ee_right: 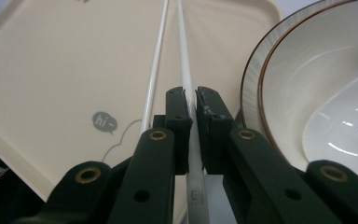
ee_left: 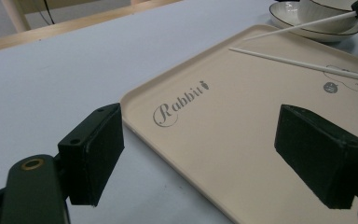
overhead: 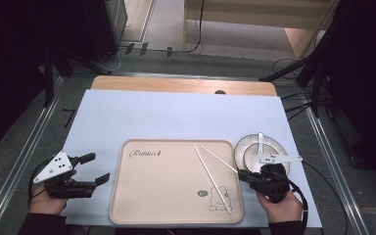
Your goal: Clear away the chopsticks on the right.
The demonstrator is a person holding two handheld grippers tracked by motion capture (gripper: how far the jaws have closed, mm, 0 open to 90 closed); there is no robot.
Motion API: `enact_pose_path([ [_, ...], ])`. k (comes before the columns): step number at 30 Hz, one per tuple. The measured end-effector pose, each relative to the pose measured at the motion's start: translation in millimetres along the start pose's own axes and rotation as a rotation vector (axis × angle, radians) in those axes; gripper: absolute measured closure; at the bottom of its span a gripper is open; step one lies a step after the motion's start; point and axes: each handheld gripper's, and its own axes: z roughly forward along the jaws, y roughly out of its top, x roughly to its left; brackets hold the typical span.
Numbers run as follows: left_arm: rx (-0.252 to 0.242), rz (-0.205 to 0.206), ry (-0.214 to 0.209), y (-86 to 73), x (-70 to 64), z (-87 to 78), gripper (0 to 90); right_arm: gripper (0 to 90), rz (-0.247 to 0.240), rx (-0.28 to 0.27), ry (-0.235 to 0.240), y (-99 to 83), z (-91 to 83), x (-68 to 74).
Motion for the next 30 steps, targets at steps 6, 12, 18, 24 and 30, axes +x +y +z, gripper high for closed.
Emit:
enact_pose_path([
  [6, 0.0, 0.002, 0.002, 0.3, -0.3, 0.0, 16.3, 84.3, 0.033, 0.034, 0.0, -6.9, 16.5, 5.9],
  [12, 0.002, 0.004, -0.002, 0.5, -0.9, 0.9, 16.3, 84.0, 0.056, 0.063, -0.01, -17.3, 38.4, 15.1],
  [18, 0.001, 0.005, -0.004, 0.2, -0.4, 0.6, 16.3, 84.0, 0.084, 0.079, -0.003, -26.4, 53.4, 17.6],
  [24, 0.009, 0.007, -0.004, 0.6, -0.8, 1.1, 16.3, 83.6, 0.072, 0.074, -0.013, -28.3, 60.0, 20.6],
  [30, 0.012, -0.003, -0.004, 0.5, 0.0, 3.5, 16.3, 82.0, 0.08, 0.068, 0.009, -28.4, 60.2, 18.2],
])
